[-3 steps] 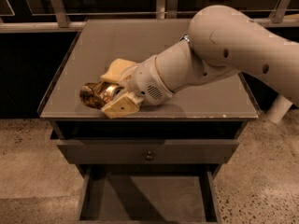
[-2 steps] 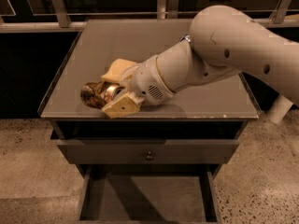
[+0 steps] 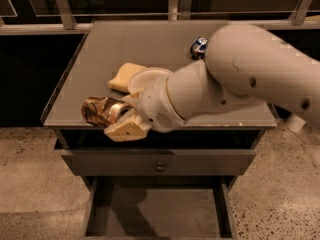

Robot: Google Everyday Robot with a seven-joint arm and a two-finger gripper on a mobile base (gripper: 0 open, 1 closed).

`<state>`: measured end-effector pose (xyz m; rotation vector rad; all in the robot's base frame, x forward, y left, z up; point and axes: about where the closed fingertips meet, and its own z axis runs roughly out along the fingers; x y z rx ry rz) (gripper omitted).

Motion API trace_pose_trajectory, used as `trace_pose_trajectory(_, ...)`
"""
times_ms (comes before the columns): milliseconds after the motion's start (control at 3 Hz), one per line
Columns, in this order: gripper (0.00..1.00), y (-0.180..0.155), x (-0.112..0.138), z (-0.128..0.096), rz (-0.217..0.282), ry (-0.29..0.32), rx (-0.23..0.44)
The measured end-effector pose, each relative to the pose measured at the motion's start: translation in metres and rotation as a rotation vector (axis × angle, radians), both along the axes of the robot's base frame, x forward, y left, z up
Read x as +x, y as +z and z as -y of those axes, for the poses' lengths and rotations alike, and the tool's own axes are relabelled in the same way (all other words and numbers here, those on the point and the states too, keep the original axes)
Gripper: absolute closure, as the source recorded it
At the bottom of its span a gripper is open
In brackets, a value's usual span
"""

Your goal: Place orange can into middle drawer

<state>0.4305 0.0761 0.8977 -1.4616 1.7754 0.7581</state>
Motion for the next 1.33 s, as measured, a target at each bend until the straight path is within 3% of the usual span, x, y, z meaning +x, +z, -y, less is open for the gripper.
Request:
trace_pose_trajectory(333, 1.00, -0.020, -0.036, 0.027, -0.016, -0.069, 0.014)
trace_pose_trajectory(667, 1.00, -0.052, -0.081, 0.087, 0.035, -0.079, 0.060)
trace_pose_trajectory(1000, 1.00, -0.053, -0.081, 0.086, 0.032, -0.076, 0.047)
trace_pose_trajectory(1333, 1.00, -0.080, -0.080, 0.108, -0.011, -0.114, 0.031)
